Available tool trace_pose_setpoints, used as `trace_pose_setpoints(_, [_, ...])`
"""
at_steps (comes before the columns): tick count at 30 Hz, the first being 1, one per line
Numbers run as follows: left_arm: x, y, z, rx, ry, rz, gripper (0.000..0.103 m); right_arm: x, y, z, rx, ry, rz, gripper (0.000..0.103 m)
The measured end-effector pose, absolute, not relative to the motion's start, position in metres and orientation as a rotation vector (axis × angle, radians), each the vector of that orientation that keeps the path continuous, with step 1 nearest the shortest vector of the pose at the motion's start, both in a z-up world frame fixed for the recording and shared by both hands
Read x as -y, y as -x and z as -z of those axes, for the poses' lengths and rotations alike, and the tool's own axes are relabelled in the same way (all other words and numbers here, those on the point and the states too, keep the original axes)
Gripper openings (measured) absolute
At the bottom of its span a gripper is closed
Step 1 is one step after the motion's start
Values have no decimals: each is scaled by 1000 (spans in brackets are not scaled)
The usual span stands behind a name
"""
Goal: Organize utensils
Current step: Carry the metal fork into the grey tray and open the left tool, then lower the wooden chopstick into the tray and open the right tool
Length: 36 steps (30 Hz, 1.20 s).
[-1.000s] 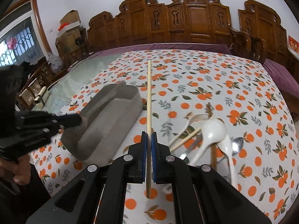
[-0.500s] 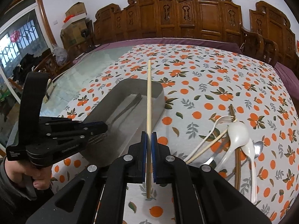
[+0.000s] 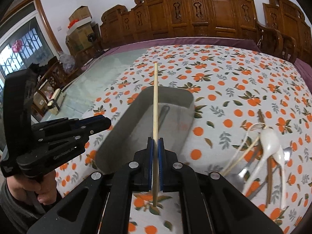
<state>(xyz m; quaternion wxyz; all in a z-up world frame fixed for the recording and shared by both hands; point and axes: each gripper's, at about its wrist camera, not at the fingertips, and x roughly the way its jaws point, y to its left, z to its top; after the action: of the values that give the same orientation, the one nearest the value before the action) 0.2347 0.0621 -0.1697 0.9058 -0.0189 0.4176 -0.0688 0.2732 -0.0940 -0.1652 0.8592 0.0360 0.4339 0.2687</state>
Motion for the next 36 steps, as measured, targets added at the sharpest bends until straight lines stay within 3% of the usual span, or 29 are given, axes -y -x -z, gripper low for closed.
trace_pose_setpoints(21, [-93, -228, 151, -805, 63, 90, 21, 52, -290, 211, -1006, -144, -508, 10])
trace_pose_setpoints(36, [-57, -225, 154, -806, 43, 148, 32, 122, -267, 153, -833, -24, -492, 10])
